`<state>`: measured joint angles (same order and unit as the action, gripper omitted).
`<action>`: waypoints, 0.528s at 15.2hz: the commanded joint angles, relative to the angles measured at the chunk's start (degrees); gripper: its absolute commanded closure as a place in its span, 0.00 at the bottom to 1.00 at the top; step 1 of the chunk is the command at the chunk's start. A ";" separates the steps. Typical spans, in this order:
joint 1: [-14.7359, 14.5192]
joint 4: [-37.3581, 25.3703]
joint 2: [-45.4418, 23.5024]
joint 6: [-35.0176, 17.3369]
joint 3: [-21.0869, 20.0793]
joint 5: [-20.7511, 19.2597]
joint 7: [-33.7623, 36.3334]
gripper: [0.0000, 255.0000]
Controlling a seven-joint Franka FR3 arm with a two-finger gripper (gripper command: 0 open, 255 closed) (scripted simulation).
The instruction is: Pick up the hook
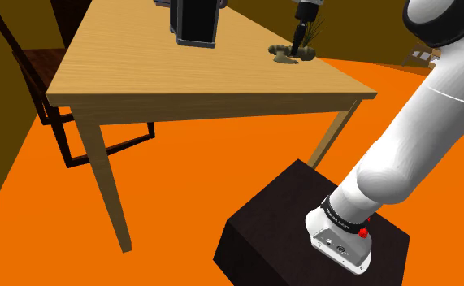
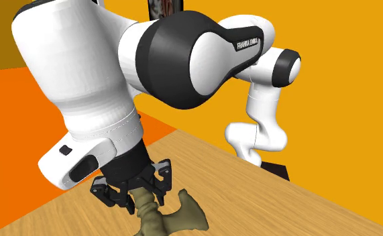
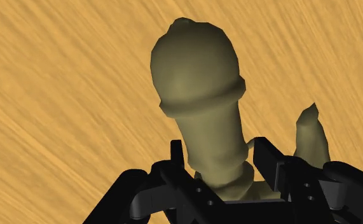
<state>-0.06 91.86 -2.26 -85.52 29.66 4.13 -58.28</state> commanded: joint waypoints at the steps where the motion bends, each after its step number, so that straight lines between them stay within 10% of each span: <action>1: 0.04 -0.12 -0.11 0.13 0.03 0.02 -0.03 1.00; 8: 0.50 -7.43 -1.76 6.04 0.34 0.81 -0.32 1.00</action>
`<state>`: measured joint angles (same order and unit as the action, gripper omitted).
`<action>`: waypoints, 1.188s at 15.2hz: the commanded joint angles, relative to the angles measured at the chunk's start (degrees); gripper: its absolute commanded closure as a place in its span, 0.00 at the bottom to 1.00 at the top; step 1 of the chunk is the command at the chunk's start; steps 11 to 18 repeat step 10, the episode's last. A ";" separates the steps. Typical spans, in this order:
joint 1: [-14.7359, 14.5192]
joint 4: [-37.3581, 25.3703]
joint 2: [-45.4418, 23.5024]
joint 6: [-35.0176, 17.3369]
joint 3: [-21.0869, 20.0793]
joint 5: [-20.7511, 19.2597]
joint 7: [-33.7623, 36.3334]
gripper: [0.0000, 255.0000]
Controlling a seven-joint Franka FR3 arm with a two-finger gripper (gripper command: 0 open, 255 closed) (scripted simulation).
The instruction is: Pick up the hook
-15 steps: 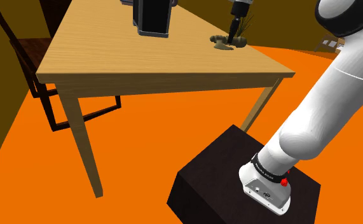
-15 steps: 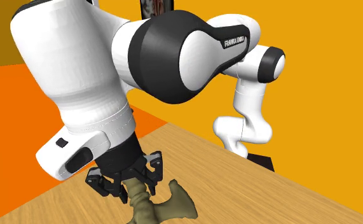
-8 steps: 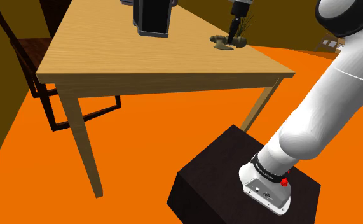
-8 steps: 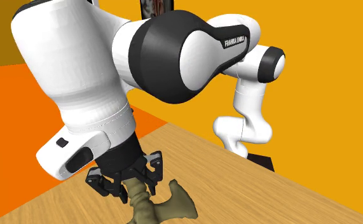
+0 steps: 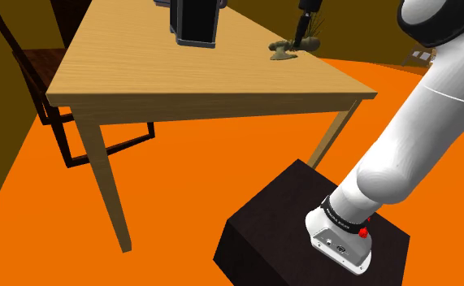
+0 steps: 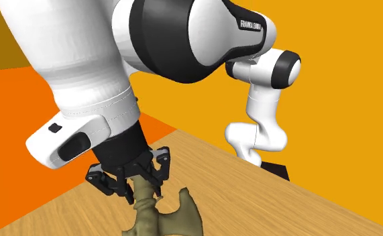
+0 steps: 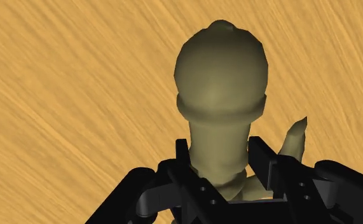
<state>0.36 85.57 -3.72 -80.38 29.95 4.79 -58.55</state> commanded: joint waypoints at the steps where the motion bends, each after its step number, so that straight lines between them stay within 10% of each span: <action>1: 0.18 -2.30 -0.62 1.78 0.11 0.30 -0.12 1.00; 18: 1.29 -11.56 -3.64 8.48 0.65 1.85 -0.79 1.00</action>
